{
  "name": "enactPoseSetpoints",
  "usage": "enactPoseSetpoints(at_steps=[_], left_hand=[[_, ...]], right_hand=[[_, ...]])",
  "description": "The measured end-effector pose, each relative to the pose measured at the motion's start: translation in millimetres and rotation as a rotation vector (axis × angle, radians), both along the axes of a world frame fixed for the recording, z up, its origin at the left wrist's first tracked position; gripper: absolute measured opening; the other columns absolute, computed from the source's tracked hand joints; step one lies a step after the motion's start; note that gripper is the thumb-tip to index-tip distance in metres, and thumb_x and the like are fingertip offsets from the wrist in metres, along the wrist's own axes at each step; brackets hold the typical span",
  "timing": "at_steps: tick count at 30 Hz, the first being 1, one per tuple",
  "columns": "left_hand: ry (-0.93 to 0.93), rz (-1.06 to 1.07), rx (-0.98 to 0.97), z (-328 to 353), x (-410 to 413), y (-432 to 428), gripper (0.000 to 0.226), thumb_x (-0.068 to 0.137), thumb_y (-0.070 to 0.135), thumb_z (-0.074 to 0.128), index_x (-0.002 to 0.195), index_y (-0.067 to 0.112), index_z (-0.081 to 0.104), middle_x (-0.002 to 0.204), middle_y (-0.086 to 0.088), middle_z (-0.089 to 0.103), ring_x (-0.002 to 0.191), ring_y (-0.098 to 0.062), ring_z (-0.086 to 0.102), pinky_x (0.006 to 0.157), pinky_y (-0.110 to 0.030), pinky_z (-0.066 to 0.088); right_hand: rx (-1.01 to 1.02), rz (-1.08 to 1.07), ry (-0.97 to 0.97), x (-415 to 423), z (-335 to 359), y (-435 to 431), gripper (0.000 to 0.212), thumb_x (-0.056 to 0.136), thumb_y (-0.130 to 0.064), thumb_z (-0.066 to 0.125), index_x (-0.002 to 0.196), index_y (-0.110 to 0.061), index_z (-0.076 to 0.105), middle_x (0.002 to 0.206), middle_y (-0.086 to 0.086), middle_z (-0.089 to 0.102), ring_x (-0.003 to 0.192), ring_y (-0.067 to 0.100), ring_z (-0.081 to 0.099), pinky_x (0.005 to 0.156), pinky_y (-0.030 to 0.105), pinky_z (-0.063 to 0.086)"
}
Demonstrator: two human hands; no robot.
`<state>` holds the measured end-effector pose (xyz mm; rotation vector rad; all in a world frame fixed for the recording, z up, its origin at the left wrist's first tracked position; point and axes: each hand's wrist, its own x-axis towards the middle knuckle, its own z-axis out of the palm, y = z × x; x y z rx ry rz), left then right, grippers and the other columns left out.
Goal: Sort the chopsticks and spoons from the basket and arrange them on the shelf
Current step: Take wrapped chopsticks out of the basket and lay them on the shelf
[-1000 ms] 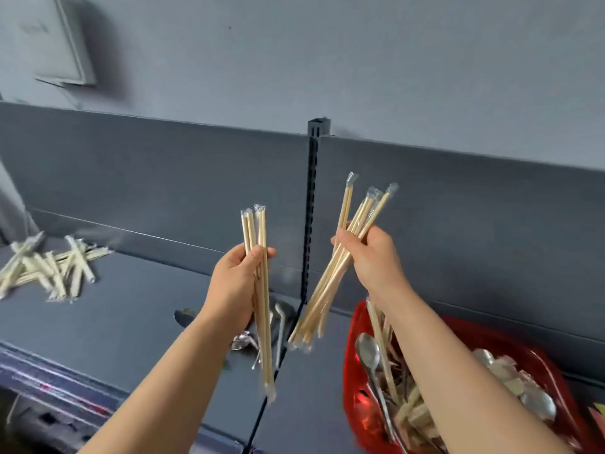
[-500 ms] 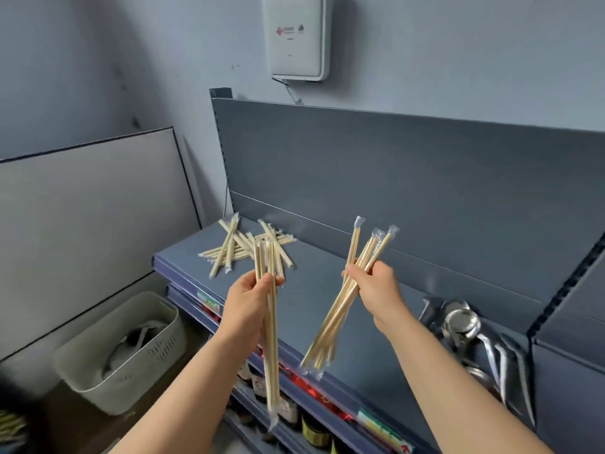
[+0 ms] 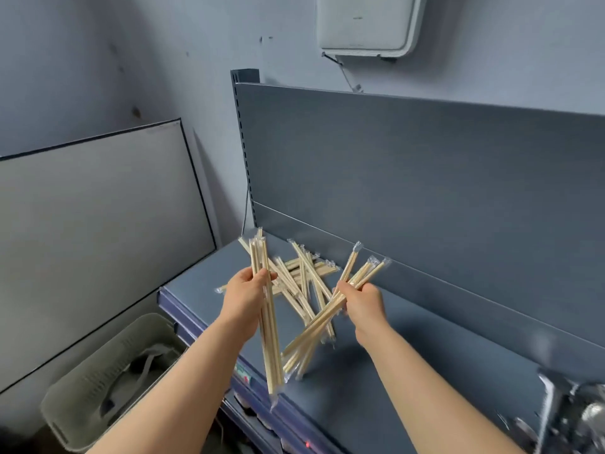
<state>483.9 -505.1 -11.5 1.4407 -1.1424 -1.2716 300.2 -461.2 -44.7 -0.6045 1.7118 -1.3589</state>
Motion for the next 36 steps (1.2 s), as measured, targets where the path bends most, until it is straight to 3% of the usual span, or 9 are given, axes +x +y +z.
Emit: enactPoseSetpoints(at_steps=[8, 14, 18, 21, 23, 25, 29, 32, 36], left_hand=[[-0.004, -0.08, 0.101, -19.8, -3.6, -93.2, 0.014, 0.094, 0.012, 0.056, 0.091, 0.001, 0.063, 0.063, -0.005, 0.048, 0.051, -0.014, 0.043, 0.05, -0.026, 0.039], [-0.192, -0.231, 0.021, -39.8, -6.2, -146.5, 0.016, 0.092, 0.017, 0.063, 0.083, 0.007, 0.053, 0.069, -0.005, 0.052, 0.056, -0.014, 0.048, 0.051, -0.024, 0.039], [-0.43, -0.332, -0.117, -52.0, -6.9, -166.0, 0.036, 0.092, 0.026, 0.062, 0.071, 0.013, 0.036, 0.064, -0.005, 0.042, 0.054, -0.019, 0.041, 0.048, -0.029, 0.035], [-0.529, -0.399, -0.196, -56.6, -3.9, -176.4, 0.034, 0.089, 0.023, 0.066, 0.072, 0.013, 0.037, 0.067, -0.004, 0.044, 0.06, -0.022, 0.045, 0.049, -0.03, 0.034], [-0.557, -0.472, -0.21, -57.4, -1.4, -178.8, 0.022, 0.087, 0.023, 0.069, 0.091, 0.01, 0.052, 0.085, -0.006, 0.053, 0.077, -0.027, 0.054, 0.06, -0.032, 0.044], [-0.577, -0.534, -0.183, -62.6, 1.6, -181.0, 0.055, 0.088, 0.026, 0.068, 0.132, 0.005, 0.045, 0.125, -0.015, 0.049, 0.111, -0.034, 0.053, 0.095, -0.043, 0.045], [-0.646, -0.596, -0.296, -62.1, 7.2, -180.2, 0.059, 0.091, 0.027, 0.063, 0.141, 0.005, 0.039, 0.141, -0.019, 0.04, 0.131, -0.034, 0.035, 0.108, -0.041, 0.029], [-0.652, -0.678, -0.406, -52.4, 5.7, -172.6, 0.046, 0.092, 0.029, 0.06, 0.135, 0.013, 0.049, 0.14, -0.014, 0.044, 0.129, -0.033, 0.037, 0.107, -0.042, 0.032], [-0.575, -0.774, -0.583, -34.6, -7.9, -147.7, 0.033, 0.09, 0.025, 0.061, 0.122, 0.016, 0.06, 0.129, -0.008, 0.054, 0.117, -0.031, 0.045, 0.102, -0.041, 0.035]], right_hand=[[0.13, -0.05, -0.034, 22.3, -24.0, -73.1, 0.015, 0.09, -0.023, 0.065, 0.086, -0.009, 0.061, 0.066, 0.004, 0.062, 0.052, 0.012, 0.055, 0.046, 0.023, 0.045], [0.175, -0.149, 0.056, 31.9, -29.6, -96.4, 0.024, 0.084, -0.017, 0.072, 0.099, -0.004, 0.059, 0.061, 0.006, 0.064, 0.04, 0.011, 0.054, 0.042, 0.022, 0.046], [0.294, -0.247, 0.297, 40.4, -28.5, -96.6, 0.053, 0.073, -0.026, 0.081, 0.109, -0.003, 0.05, 0.098, 0.014, 0.068, 0.079, 0.03, 0.069, 0.071, 0.042, 0.058], [0.35, -0.326, 0.373, 46.1, -29.2, -91.3, 0.082, 0.068, -0.032, 0.084, 0.129, -0.006, 0.035, 0.13, 0.016, 0.054, 0.117, 0.033, 0.056, 0.095, 0.041, 0.049], [0.375, -0.348, 0.367, 50.5, -29.4, -85.8, 0.109, 0.068, -0.033, 0.086, 0.147, -0.003, 0.017, 0.153, 0.016, 0.032, 0.139, 0.029, 0.035, 0.111, 0.038, 0.035], [0.384, -0.369, 0.365, 55.1, -29.3, -79.6, 0.118, 0.07, -0.033, 0.085, 0.152, -0.004, 0.006, 0.16, 0.012, 0.018, 0.146, 0.026, 0.021, 0.115, 0.036, 0.024], [0.371, -0.426, 0.437, 62.5, -24.7, -64.4, 0.085, 0.076, -0.029, 0.08, 0.144, -0.01, 0.033, 0.143, 0.014, 0.038, 0.13, 0.028, 0.042, 0.104, 0.036, 0.037], [0.381, -0.483, 0.464, 61.0, -17.6, -42.6, 0.056, 0.086, -0.031, 0.069, 0.134, -0.012, 0.049, 0.134, 0.01, 0.049, 0.119, 0.025, 0.052, 0.099, 0.035, 0.042], [0.305, -0.624, 0.44, 51.7, -7.7, 9.9, 0.044, 0.091, -0.027, 0.063, 0.132, -0.013, 0.056, 0.132, 0.003, 0.059, 0.119, 0.016, 0.055, 0.097, 0.028, 0.042]])
